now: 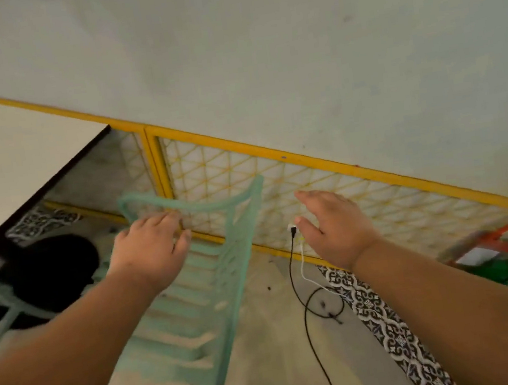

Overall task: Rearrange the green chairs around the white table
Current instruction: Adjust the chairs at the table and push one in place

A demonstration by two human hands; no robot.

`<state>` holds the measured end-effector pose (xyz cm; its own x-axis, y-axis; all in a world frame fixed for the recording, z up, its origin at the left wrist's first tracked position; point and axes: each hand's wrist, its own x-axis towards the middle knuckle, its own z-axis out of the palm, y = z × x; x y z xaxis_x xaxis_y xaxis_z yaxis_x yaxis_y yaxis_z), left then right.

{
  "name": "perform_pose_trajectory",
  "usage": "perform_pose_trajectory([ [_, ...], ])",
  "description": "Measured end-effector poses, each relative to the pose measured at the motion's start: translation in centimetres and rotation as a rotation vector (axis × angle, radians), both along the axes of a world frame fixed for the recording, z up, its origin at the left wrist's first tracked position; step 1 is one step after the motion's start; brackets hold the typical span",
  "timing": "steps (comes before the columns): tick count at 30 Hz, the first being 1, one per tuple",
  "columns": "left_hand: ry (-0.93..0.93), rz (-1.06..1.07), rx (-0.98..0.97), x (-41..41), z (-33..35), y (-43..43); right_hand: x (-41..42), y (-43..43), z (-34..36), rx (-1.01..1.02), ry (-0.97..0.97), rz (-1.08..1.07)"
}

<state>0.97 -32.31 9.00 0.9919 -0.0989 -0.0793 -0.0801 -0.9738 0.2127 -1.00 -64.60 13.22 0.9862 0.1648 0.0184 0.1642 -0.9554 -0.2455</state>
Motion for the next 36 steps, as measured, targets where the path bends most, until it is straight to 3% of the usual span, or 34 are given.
perform_pose_trajectory([
  [12, 0.020, 0.469, 0.045, -3.2, -1.9, 6.0, 12.5, 6.6, -2.6, -0.014, 0.035, 0.381],
  [17, 0.049, 0.708, 0.066, -5.6, -2.7, 3.4, 17.2, 8.0, -4.0, 0.022, 0.061, 0.604],
  [22, 0.128, 0.838, 0.078, -7.9, -5.4, -2.9, 20.7, 5.9, -6.6, -0.065, 0.088, 0.770],
  [36, 0.285, 0.869, -0.004, -8.3, -13.8, -13.4, 22.4, 6.1, -16.7, -0.190, 0.257, 0.936],
])
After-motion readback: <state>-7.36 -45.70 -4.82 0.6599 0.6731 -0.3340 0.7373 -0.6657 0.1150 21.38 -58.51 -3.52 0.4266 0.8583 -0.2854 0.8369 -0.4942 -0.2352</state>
